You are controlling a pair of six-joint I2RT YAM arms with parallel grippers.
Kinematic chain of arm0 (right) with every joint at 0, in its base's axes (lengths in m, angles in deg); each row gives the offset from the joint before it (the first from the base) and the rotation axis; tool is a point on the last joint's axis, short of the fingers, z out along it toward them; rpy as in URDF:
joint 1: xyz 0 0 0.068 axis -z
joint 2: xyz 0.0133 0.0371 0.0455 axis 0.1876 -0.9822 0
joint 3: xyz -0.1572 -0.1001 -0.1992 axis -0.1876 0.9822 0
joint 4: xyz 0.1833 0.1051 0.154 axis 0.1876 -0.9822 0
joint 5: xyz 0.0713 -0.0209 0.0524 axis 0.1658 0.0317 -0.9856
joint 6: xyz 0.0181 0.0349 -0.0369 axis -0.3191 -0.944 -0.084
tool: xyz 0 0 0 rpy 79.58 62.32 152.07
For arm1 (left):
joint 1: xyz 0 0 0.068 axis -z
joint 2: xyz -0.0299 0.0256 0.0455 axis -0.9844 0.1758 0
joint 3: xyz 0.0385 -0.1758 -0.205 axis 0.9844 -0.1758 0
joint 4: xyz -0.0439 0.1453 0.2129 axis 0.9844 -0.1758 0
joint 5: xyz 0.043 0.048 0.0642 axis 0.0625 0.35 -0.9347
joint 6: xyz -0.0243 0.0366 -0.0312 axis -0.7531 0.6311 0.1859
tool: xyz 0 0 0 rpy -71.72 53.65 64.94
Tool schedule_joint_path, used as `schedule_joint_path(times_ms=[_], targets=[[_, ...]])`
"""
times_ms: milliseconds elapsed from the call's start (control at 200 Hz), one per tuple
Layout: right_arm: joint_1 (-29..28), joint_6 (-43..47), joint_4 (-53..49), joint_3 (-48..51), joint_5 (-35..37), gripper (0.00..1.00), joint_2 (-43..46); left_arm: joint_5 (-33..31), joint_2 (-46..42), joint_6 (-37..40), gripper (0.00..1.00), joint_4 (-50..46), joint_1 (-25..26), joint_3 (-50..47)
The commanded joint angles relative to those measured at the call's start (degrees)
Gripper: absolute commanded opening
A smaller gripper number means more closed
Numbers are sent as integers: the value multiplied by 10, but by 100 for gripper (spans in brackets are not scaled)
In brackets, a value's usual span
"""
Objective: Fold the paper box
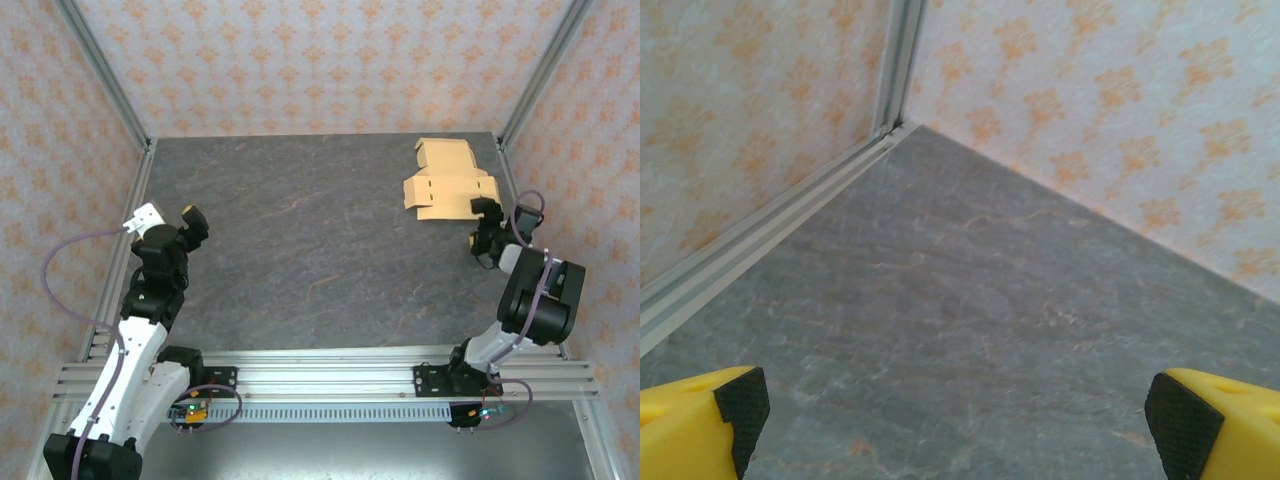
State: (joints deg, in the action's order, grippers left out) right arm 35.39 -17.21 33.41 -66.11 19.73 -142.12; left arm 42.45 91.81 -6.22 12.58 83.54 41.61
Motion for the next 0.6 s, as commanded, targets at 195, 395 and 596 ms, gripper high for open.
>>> schedule_joint_path(times_ms=[195,395,596], targets=[[4,-33,44,-71,-28,86,-94,-17,15,-16,100,-33,-2,10],[4,-46,66,-103,-18,79,-131,-9,22,-15,100,-42,-2,17],[4,-53,72,-123,-10,63,-157,-16,27,-27,100,-53,-1,21]])
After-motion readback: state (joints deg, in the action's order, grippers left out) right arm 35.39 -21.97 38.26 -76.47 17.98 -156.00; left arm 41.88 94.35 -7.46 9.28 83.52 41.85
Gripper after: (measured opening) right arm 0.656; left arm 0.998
